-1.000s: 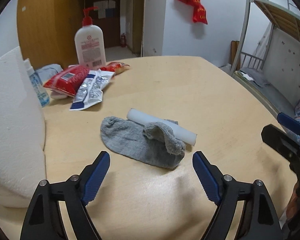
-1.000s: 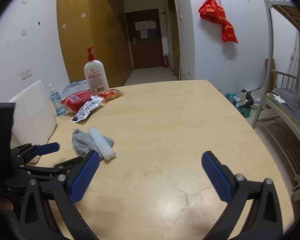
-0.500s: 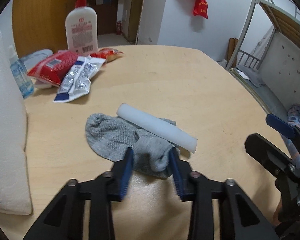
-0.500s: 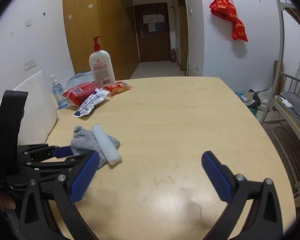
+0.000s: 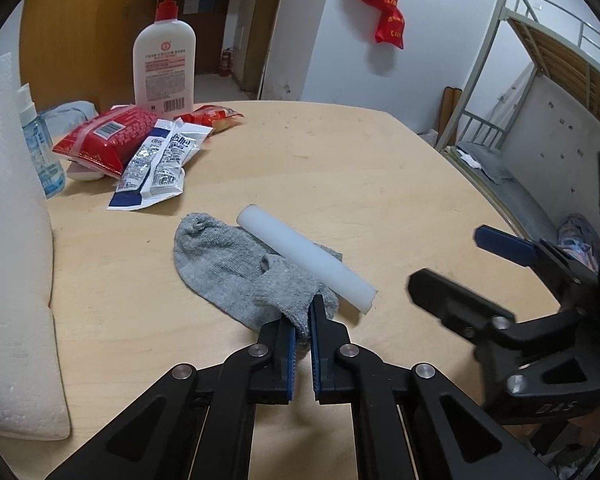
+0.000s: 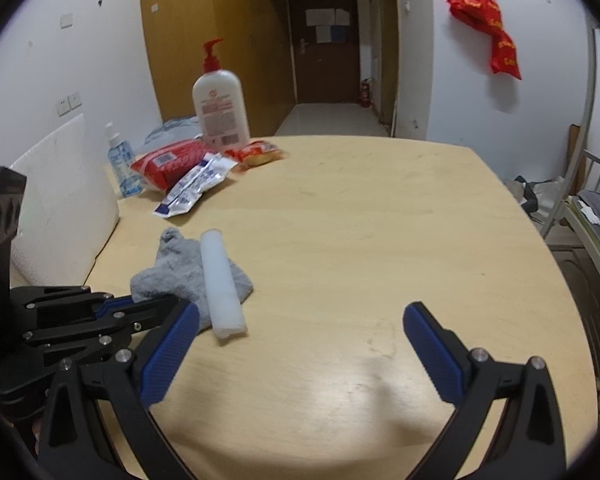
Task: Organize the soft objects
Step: 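Close the left gripper on the grey sock, then close the right gripper on the white foam roll while the left gripper holds the sock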
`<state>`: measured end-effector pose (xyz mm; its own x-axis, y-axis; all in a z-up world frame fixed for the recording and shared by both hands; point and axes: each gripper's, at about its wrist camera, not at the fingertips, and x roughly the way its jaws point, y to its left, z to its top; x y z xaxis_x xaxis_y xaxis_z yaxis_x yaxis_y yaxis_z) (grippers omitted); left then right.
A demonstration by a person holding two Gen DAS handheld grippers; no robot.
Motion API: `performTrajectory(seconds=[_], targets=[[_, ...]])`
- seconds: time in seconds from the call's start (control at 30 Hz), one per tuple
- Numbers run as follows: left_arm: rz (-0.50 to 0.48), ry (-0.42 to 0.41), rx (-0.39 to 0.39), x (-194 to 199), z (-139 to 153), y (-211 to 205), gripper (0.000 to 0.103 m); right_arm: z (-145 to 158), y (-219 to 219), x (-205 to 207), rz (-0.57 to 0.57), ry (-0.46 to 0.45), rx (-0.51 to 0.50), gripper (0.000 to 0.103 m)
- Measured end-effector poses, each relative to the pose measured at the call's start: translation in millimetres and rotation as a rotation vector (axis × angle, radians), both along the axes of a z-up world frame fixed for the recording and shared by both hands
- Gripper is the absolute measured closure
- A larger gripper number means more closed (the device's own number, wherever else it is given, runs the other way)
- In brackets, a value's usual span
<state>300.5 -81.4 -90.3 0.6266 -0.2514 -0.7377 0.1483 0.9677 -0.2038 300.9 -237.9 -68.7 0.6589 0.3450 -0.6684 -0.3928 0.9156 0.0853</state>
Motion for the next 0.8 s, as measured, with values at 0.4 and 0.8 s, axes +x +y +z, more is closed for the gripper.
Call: performTrajectory(seconds=[0.4, 0.8], targets=[[-0.044, 0.007, 0.002, -10, 0, 17, 0.097, -10, 32, 1, 0.156, 0.084, -0.011, 0.026], [-0.071, 0.021, -0.012, -13, -1, 30, 0.097, -27, 63, 2, 0.318, 0.165, -0.049, 0.049]])
